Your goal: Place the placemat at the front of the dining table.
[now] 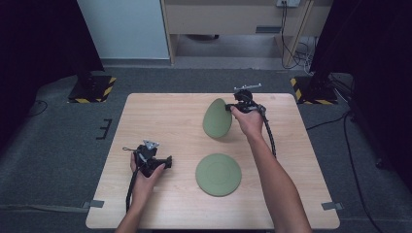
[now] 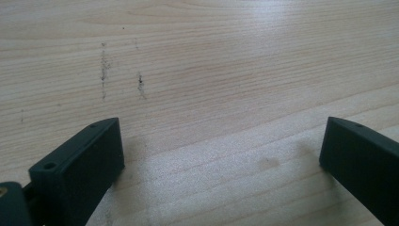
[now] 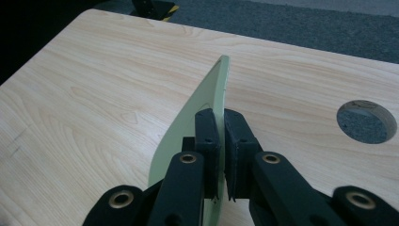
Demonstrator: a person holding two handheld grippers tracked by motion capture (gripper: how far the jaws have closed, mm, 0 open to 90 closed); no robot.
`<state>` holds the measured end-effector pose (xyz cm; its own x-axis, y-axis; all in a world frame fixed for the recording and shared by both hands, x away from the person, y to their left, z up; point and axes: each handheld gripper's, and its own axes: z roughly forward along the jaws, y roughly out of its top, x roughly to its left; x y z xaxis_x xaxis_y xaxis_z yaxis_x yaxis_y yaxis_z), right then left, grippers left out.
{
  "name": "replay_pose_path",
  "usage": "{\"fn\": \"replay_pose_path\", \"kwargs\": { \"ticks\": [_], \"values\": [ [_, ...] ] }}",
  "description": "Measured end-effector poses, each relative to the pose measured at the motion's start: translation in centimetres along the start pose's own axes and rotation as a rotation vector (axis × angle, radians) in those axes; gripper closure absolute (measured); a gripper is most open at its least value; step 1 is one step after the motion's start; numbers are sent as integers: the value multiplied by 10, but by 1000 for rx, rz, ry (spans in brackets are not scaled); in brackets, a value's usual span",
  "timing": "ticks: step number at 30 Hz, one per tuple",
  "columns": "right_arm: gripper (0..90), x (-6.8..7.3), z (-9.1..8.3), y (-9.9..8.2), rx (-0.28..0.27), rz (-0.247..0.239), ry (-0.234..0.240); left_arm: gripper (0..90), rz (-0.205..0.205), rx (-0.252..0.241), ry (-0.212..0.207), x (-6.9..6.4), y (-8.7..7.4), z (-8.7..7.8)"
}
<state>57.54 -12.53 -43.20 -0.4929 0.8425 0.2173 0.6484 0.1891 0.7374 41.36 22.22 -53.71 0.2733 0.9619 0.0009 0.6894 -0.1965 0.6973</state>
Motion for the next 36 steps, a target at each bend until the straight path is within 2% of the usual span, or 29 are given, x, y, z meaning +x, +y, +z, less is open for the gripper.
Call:
{"fn": "replay_pose_path", "kwargs": {
  "ticks": [36],
  "values": [
    [859,-30,0,-18,33,20,-58,0,0,0,0,0,0,0]
  ]
}}
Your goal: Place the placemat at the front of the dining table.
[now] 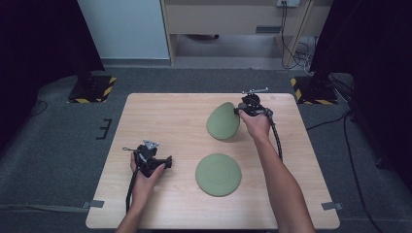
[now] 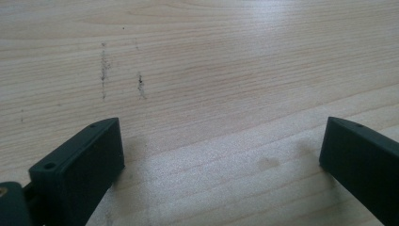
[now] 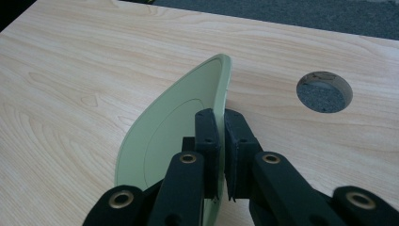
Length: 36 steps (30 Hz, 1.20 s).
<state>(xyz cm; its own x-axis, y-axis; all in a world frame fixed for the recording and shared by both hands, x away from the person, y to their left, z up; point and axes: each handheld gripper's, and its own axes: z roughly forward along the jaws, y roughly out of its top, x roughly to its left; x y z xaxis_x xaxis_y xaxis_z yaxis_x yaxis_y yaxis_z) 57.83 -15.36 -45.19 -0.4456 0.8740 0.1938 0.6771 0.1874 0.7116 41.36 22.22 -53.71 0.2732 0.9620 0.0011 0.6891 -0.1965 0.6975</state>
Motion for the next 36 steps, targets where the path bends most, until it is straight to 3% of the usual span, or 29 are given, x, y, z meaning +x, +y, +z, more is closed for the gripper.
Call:
{"fn": "replay_pose_path", "kwargs": {
  "ticks": [36],
  "values": [
    [858,-31,-1,-27,28,28,-20,0,-5,-2,8,-1,0,0]
  ]
}}
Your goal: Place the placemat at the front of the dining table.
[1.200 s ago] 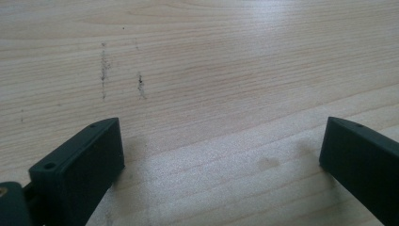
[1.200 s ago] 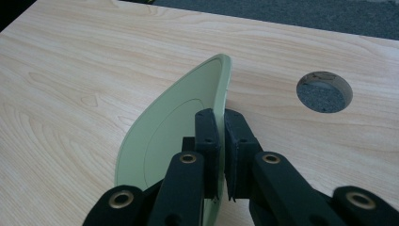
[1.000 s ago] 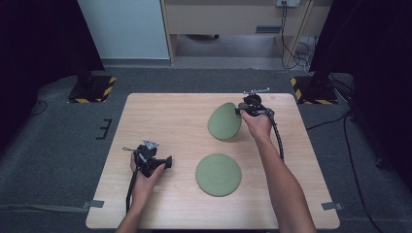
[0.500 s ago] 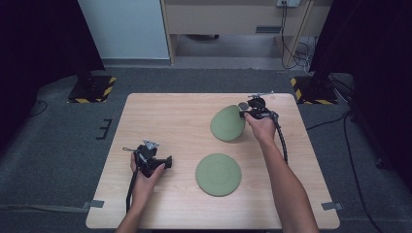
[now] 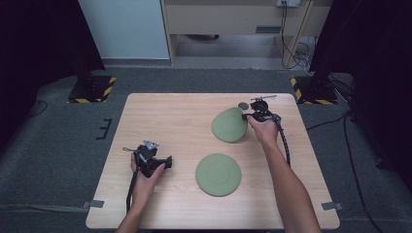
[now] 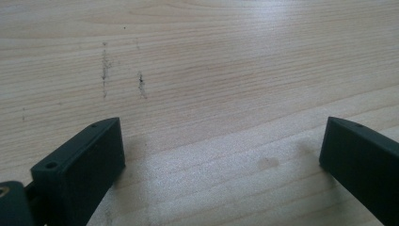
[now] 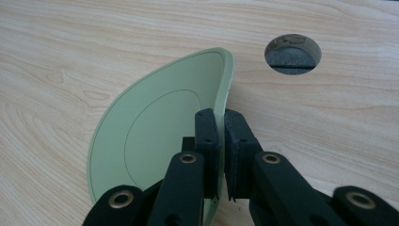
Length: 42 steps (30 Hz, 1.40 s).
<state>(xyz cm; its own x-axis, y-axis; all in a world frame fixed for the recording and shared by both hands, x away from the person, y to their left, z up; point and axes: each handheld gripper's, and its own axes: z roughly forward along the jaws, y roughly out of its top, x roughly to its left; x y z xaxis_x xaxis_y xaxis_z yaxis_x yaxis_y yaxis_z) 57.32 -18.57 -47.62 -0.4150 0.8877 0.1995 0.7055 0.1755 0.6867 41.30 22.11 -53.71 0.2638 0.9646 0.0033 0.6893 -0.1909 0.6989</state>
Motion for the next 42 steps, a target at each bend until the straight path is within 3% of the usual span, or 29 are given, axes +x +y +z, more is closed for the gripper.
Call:
{"fn": "replay_pose_path", "kwargs": {
  "ticks": [7,23,42],
  "values": [
    [858,-9,1,-11,8,24,0,0,-2,0,3,-1,0,0],
    [857,-20,2,-18,11,44,-4,0,-2,0,2,0,0,0],
    [853,-27,2,-26,24,41,-23,0,-2,0,2,-1,0,0]
  ]
}}
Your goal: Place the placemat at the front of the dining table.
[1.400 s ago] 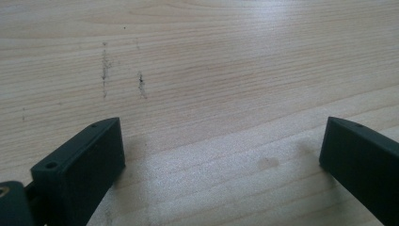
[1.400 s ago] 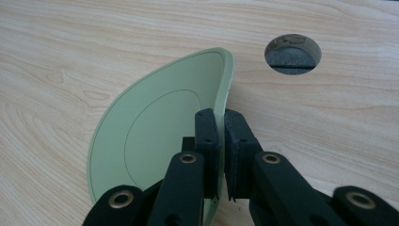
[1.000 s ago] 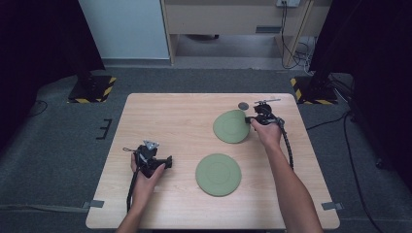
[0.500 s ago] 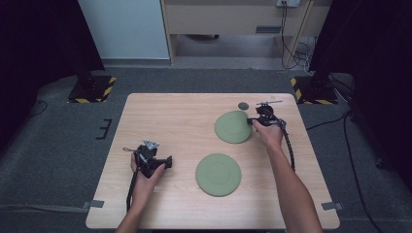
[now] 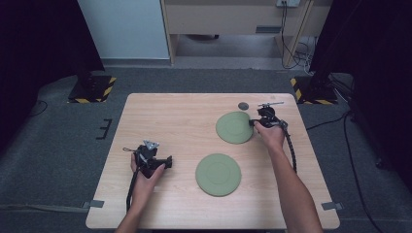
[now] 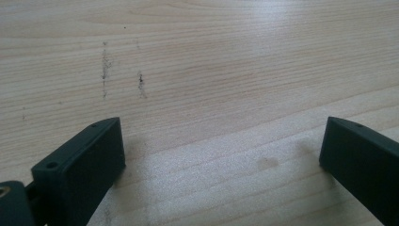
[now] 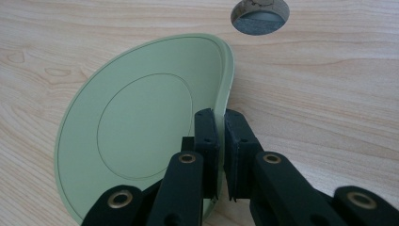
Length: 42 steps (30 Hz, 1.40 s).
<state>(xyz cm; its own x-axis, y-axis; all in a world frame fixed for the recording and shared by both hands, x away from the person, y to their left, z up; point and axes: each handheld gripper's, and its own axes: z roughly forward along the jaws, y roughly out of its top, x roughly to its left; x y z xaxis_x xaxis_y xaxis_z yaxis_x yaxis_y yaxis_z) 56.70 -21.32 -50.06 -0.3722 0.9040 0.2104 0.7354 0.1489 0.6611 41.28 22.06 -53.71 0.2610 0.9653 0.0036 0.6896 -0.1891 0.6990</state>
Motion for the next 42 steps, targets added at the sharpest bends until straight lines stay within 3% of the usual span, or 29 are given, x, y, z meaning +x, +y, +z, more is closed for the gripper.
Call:
{"fn": "replay_pose_path", "kwargs": {
  "ticks": [15,28,32,36,37,39,42],
  "values": [
    [834,-6,8,1,9,20,-25,0,0,0,3,0,0,0],
    [756,-8,13,-2,12,27,-59,0,-1,-1,5,-1,0,0],
    [703,-10,13,-3,6,27,-60,0,-1,0,5,-1,0,0],
    [519,-9,12,-1,-21,33,-90,0,-3,0,6,-1,0,0],
    [519,-9,12,-1,-21,33,-90,0,-3,0,6,-1,0,0],
    [429,-8,12,0,-36,35,-102,0,-3,0,5,-1,0,0],
    [395,-9,12,1,-42,47,-107,0,-3,0,5,-1,0,0]
  ]
}}
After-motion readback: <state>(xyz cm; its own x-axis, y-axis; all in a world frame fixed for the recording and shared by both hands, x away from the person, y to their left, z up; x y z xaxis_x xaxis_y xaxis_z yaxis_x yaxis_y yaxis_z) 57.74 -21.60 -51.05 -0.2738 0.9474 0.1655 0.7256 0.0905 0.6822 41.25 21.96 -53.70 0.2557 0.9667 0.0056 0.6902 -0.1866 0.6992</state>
